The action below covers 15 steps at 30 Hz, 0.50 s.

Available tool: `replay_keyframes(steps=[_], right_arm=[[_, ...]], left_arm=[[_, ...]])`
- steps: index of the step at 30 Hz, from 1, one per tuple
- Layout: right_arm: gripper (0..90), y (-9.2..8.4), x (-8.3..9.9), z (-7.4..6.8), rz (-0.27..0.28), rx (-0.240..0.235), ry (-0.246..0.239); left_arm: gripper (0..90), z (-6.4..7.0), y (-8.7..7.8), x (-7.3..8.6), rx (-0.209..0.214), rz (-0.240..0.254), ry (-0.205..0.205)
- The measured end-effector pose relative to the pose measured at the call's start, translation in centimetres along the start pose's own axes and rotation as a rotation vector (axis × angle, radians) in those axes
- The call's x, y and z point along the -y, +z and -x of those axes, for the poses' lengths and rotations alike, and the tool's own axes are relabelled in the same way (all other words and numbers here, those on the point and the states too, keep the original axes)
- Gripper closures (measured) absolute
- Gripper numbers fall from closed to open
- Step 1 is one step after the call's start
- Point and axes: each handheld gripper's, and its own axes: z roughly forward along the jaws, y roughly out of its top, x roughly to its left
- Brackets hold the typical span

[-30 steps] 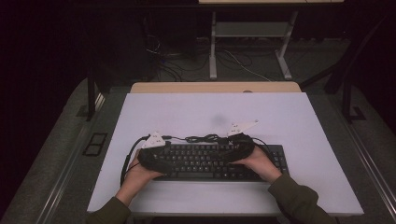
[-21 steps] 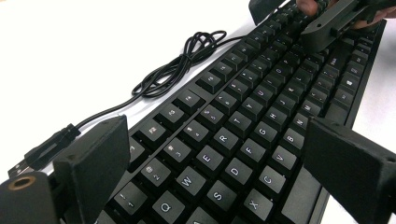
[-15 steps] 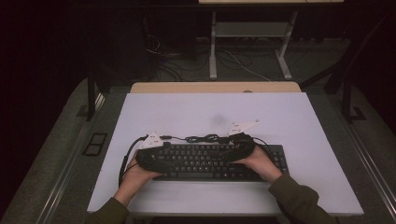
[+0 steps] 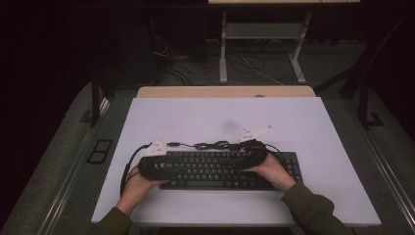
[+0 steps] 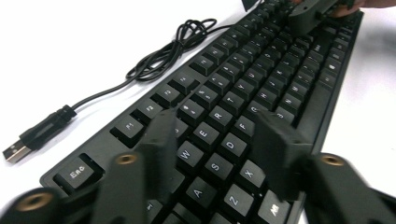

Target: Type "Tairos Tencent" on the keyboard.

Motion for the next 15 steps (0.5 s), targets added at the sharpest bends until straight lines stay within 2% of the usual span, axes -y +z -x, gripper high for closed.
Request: replay_keyframes(steps=[7,8,15], right_arm=[[30.2,-0.02,-0.01,-0.01,0.002,0.001,-0.002],[30.2,-0.02,-0.01,-0.01,0.002,0.001,-0.002],[30.2,-0.06,-0.02,0.02,0.003,0.004,-0.007]], left_arm=[[87.0,-0.12,-0.12,0.14,0.038,-0.013,0.004],[89.2,-0.13,-0.10,0.13,0.038,-0.016,0.004],[89.3,-0.17,0.23,0.28,0.040,-0.030,0.000]])
